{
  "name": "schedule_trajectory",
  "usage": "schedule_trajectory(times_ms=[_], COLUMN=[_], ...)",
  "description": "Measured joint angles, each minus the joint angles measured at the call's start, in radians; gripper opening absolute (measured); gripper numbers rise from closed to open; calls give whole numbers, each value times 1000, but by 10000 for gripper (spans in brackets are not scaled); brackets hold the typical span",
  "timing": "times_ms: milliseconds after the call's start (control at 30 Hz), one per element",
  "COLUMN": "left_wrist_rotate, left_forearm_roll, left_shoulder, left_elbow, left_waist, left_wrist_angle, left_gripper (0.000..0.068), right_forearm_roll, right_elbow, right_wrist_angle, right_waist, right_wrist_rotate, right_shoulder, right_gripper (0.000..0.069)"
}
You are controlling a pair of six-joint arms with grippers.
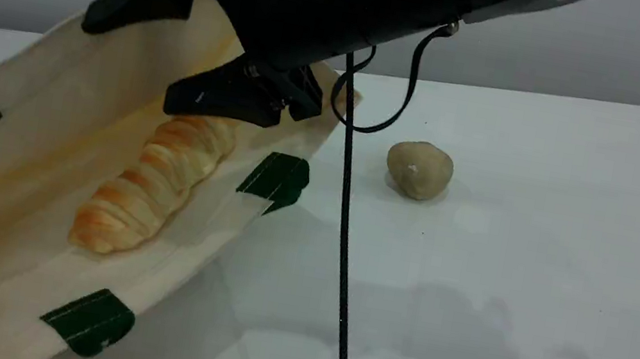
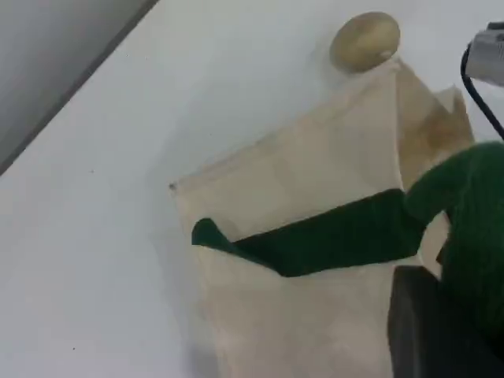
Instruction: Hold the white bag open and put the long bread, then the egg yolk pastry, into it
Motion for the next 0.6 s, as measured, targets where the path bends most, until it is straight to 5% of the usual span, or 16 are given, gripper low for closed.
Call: schedule_trajectory(times_ms=[300, 600], left_wrist_rotate=[0, 0], left_forearm_roll=[1, 7], left_shoulder=[0, 0], left_elbow=[0, 0], left_waist=[0, 0], left_wrist_angle=[0, 0], left_gripper=[71, 71], right_forearm_roll=[-246, -525], right_elbow=[-86, -235], right_wrist_angle=[85, 334], right_waist=[-80, -191], right_wrist_rotate=[160, 375], right_shoulder=[-5, -6], right_gripper=[587, 587])
